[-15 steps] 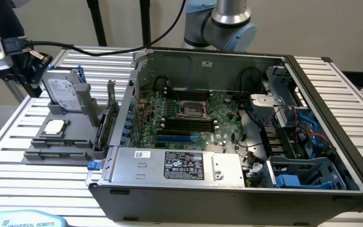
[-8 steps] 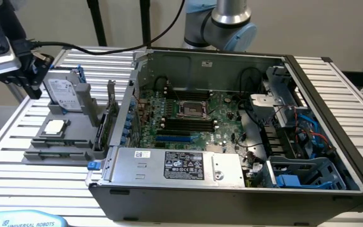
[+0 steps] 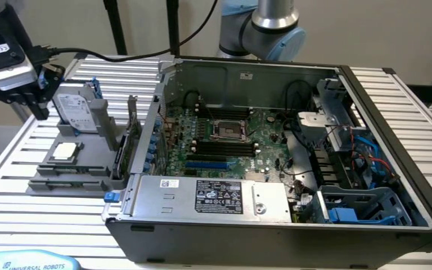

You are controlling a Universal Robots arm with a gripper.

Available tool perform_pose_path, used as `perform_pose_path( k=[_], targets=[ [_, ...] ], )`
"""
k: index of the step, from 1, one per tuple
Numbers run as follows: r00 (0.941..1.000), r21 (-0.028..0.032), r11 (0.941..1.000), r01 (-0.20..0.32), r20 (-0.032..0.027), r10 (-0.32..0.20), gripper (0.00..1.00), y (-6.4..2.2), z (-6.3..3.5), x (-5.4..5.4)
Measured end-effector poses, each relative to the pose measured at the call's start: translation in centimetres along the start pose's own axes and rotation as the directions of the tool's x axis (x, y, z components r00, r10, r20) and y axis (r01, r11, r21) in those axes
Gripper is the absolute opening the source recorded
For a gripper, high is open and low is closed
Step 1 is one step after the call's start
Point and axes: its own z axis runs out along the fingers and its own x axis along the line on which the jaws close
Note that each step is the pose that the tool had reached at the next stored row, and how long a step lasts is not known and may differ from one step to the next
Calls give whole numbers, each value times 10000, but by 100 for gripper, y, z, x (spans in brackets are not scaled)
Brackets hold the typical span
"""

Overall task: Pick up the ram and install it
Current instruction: 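Pick up the ram and move it above insertion slot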

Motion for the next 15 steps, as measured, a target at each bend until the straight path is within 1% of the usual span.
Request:
perform_pose_path(
  k=[2, 4, 6, 8, 10, 12, 15],
  targets=[
    [9994, 1, 9994, 359, -20, -359, 11, 0, 11, 0],
    [9974, 2, 9974, 724, -39, -724, 11, -1, 22, 0],
    [9940, 2, 9940, 1093, -56, -1093, 11, -2, 34, 0],
    [9894, 2, 9895, 1449, -74, -1449, 11, -2, 47, -1],
    [9836, 1, 9836, 1803, -91, -1802, 11, -3, 61, -1],
    [9763, 0, 9764, 2160, -107, -2160, 11, -4, 77, -1],
    [9630, -3, 9631, 2693, -133, -2693, 11, -5, 101, -1]
  ],
)
